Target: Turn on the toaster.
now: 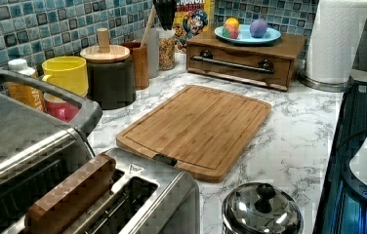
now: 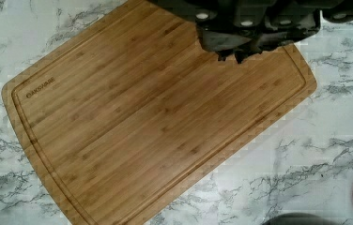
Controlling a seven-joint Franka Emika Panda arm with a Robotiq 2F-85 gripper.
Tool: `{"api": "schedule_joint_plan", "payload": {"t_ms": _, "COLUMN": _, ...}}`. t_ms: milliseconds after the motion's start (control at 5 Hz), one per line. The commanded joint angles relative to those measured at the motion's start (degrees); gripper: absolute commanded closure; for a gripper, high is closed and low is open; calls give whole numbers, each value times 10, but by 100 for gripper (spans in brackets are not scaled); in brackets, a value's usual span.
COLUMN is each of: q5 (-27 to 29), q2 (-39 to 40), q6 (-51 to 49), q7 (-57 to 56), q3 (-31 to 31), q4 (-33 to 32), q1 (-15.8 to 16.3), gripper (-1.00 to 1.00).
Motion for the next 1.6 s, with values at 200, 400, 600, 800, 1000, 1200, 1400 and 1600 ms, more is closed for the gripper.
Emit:
{"api": "schedule_joint_plan", "payload": {"t_ms": 200, "q5": 14, "q2": -9, "q6": 26, "q7": -40, "q3": 7, "q4": -25, "q1": 4, "gripper": 100}}
{"api": "schedule_joint_plan", "payload": {"t_ms": 400, "q5": 39, "q2": -9, "q6": 36, "q7": -90, "q3": 20, "q4": -40, "q1": 16, "gripper": 100}}
{"api": "schedule_joint_plan", "payload": {"t_ms": 600, "q5": 57, "q2": -24, "q6": 70, "q7": -129, "q3": 45, "q4": -76, "q1": 31, "gripper": 100}}
{"api": "schedule_joint_plan", "payload": {"t_ms": 800, "q5": 77, "q2": -36, "q6": 93, "q7": -163, "q3": 68, "q4": -103, "q1": 42, "gripper": 100}}
{"api": "schedule_joint_plan", "payload": {"t_ms": 1000, "q5": 103, "q2": -98, "q6": 78, "q7": -168, "q3": 97, "q4": -136, "q1": 59, "gripper": 100}}
{"api": "schedule_joint_plan", "payload": {"t_ms": 1200, "q5": 128, "q2": -124, "q6": 89, "q7": -188, "q3": 110, "q4": -162, "q1": 77, "gripper": 100}}
{"api": "schedule_joint_plan", "payload": {"t_ms": 1400, "q5": 125, "q2": -114, "q6": 120, "q7": -215, "q3": 129, "q4": -179, "q1": 74, "gripper": 100}}
{"api": "schedule_joint_plan", "payload": {"t_ms": 1600, "q5": 127, "q2": -118, "q6": 122, "q7": -227, "q3": 151, "q4": -201, "q1": 82, "gripper": 100}}
